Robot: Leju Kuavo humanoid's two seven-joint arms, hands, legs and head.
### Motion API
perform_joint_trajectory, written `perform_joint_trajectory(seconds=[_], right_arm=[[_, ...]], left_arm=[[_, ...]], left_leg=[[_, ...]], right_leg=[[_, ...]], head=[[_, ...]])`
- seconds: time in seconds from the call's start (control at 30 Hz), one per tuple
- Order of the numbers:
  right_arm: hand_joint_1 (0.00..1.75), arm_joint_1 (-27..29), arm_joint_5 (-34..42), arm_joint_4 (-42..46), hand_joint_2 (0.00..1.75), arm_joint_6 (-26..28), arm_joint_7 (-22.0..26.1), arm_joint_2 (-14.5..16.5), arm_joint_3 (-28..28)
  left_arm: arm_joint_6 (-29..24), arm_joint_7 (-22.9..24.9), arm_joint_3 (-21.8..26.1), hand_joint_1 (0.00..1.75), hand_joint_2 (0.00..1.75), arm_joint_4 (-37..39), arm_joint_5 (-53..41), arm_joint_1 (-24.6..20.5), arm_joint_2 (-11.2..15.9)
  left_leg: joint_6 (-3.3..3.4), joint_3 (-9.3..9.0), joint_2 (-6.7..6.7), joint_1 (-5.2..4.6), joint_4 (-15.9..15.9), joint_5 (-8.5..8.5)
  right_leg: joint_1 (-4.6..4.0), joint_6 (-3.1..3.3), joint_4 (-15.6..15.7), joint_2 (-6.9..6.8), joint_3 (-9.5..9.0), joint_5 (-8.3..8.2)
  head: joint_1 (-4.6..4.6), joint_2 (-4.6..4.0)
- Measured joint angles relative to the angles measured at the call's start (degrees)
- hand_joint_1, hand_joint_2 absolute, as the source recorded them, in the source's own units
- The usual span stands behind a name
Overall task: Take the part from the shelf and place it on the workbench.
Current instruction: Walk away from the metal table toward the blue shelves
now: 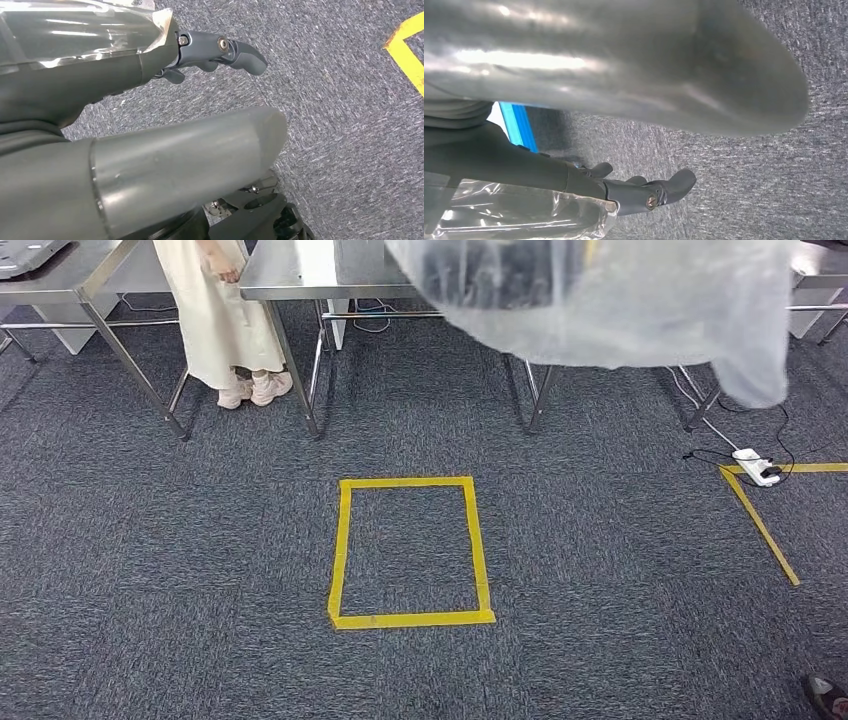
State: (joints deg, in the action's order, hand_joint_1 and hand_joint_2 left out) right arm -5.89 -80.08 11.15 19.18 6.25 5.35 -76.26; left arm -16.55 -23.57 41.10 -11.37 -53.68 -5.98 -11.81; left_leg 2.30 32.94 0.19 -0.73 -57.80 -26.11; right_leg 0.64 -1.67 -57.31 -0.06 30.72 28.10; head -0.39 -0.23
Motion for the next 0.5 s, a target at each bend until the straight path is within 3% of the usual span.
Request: perform_joint_trajectory(seconds=[0.2,0.3,0.37,0.43,0.5], right_arm=[[0.00,0.0,0.4,0.0,0.00,-3.9,1.3,0.0,0.2],[0.00,0.0,-0.1,0.0,0.00,-6.6,2.9,0.0,0.6],[0.00,0.0,-0.4,0.0,0.00,-7.5,3.6,0.0,0.9],[0.00,-0.1,-0.4,0.0,0.00,-7.9,3.8,-0.1,1.1],[0.00,0.0,-0.5,0.0,0.00,-8.1,3.8,-0.1,1.3]], left_arm=[[-0.1,0.4,0.0,0.00,0.00,0.0,-0.2,0.0,0.0],[0.0,0.4,0.0,0.00,0.00,0.0,-0.4,0.0,0.2],[0.0,0.5,0.0,0.00,0.00,0.0,-0.4,0.0,0.2],[0.1,0.7,0.0,0.00,0.00,0.0,-0.4,-0.1,0.2],[0.1,0.8,0.0,0.00,0.00,0.0,-0.4,-0.1,0.2]], left_leg=[[0.14,0.06,0.01,-0.33,-0.2,-0.06],[0.86,0.31,-0.06,-0.50,-0.5,-0.24],[1.38,-0.22,-0.23,-0.25,0.6,0.29],[1.88,-0.96,-0.46,0.16,2.0,1.11],[2.07,-0.99,-0.83,0.32,2.4,1.42]], right_leg=[[0.38,-0.14,0.1,0.00,-0.08,-0.08],[0.93,-0.65,0.5,-0.09,-0.32,-0.32],[0.59,-0.90,0.4,-0.20,-0.40,-0.20],[0.30,-0.65,-2.6,-0.16,0.90,1.62],[0.33,-0.10,-9.9,-0.06,4.36,5.03]], head=[[0.00,0.01],[-0.23,0.01],[-0.36,0.01],[-0.16,-0.01],[0.31,-0.01]])
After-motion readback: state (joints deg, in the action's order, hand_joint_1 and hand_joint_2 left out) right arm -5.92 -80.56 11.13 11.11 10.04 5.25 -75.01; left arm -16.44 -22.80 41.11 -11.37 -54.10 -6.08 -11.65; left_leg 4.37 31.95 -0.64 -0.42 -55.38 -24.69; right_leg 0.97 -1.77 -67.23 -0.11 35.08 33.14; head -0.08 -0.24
